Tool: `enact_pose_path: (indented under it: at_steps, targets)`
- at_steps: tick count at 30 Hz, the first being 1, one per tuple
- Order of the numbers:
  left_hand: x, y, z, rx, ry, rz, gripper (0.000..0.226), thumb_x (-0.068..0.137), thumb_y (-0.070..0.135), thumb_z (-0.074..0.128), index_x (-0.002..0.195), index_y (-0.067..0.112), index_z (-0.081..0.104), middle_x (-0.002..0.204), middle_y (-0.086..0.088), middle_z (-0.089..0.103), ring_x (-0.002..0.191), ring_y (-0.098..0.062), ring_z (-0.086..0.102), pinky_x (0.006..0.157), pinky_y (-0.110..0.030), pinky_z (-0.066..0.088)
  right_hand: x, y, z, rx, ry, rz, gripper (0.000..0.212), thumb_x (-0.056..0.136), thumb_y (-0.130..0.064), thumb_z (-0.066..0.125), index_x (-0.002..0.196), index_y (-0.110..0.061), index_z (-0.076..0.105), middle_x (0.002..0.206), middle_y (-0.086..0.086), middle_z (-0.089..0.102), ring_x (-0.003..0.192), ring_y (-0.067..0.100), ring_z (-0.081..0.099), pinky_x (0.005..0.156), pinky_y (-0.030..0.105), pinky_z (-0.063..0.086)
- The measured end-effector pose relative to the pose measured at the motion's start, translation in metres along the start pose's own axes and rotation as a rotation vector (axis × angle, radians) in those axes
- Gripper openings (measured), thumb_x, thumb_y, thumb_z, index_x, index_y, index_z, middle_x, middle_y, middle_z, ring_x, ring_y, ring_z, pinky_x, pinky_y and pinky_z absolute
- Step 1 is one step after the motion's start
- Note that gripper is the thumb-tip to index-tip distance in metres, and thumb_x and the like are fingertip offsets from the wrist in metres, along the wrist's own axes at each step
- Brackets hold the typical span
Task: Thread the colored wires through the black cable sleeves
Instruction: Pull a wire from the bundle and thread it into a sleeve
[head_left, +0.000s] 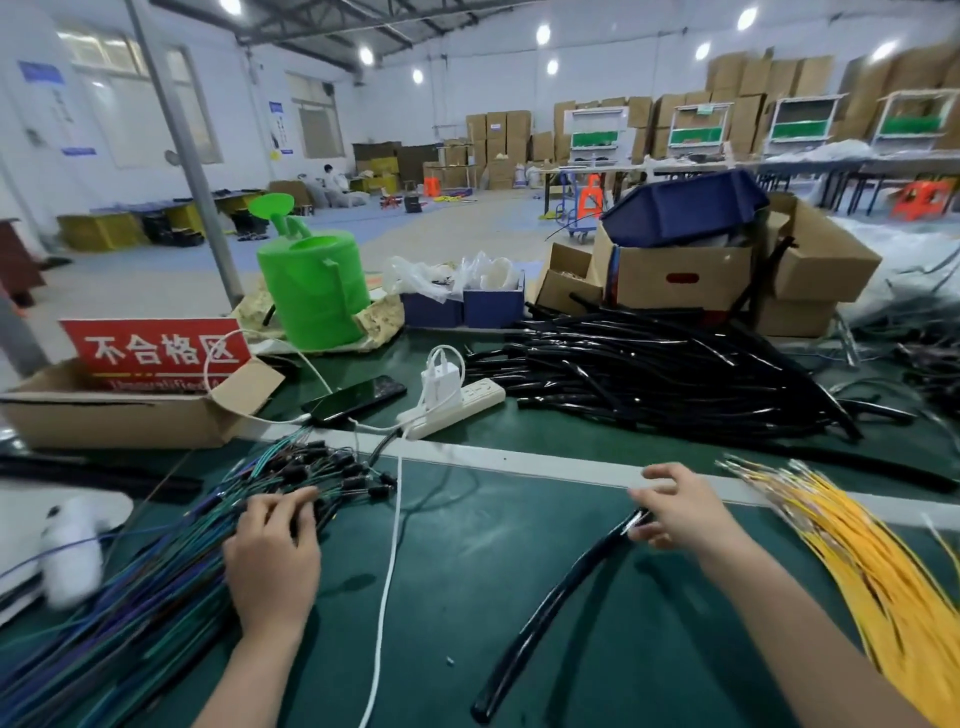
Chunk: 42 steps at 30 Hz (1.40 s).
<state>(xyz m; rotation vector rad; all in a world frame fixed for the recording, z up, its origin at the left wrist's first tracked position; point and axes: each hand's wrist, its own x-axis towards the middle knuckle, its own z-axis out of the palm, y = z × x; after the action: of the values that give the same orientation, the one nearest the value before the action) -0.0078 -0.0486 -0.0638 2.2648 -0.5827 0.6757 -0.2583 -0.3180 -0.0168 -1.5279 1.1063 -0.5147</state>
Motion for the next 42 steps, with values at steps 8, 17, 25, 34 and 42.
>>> enact_pose_path:
  at_steps: [8, 17, 25, 34, 42]
  targets:
    - [0.061, 0.074, -0.075, -0.241, -0.026, 0.319, 0.028, 0.094, 0.014, 0.054, 0.119, 0.005, 0.063, 0.075, -0.007, 0.064, 0.051, -0.006, 0.049, 0.051, -0.014, 0.038, -0.035, -0.032, 0.012, 0.052, -0.066, -0.235, 0.010, 0.089, -0.010, 0.061, 0.096, -0.014, 0.067, 0.094, 0.007, 0.071, 0.048, 0.014, 0.062, 0.045, 0.020, 0.037]
    - [0.087, 0.260, -0.129, -0.781, -0.376, 0.338, 0.027, 0.095, 0.025, 0.051, 0.116, 0.013, 0.065, 0.082, 0.005, 0.062, 0.052, 0.004, 0.050, 0.058, -0.014, 0.040, -0.098, -0.077, 0.102, 0.160, -0.570, -0.438, 0.060, 0.085, -0.035, 0.069, 0.139, -0.026, 0.044, 0.118, -0.007, 0.059, 0.056, 0.011, 0.063, 0.044, 0.017, 0.041]
    - [0.061, 0.253, -0.082, -0.836, -0.750, 0.186, 0.024, 0.098, 0.017, 0.048, 0.114, 0.011, 0.066, 0.073, 0.001, 0.053, 0.058, -0.007, 0.043, 0.052, -0.011, 0.042, -0.106, -0.066, 0.094, 0.588, -0.802, -0.224, 0.053, 0.078, 0.015, 0.030, 0.100, -0.014, 0.068, 0.090, 0.006, 0.072, 0.059, 0.014, 0.059, 0.048, 0.021, 0.039]
    - [0.032, 0.211, -0.054, -0.735, -1.015, 0.034, 0.030, 0.099, 0.034, 0.044, 0.126, 0.035, 0.058, 0.103, 0.000, 0.066, 0.074, -0.005, 0.067, 0.070, -0.030, 0.059, -0.091, -0.040, 0.058, 0.645, -1.078, -0.072, 0.045, 0.078, -0.014, 0.047, 0.121, -0.016, 0.059, 0.109, 0.009, 0.068, 0.077, 0.015, 0.061, 0.062, 0.022, 0.047]
    - [-0.002, 0.193, -0.050, -0.764, -1.293, -0.188, 0.106, 0.055, 0.074, 0.071, 0.140, 0.057, 0.010, 0.103, 0.017, 0.067, 0.069, -0.015, 0.070, 0.055, -0.034, 0.056, -0.078, -0.042, 0.054, 0.348, -0.732, -0.021, 0.044, 0.075, 0.009, 0.034, 0.089, -0.015, 0.067, 0.057, 0.000, 0.062, 0.045, 0.010, 0.053, 0.043, 0.018, 0.035]
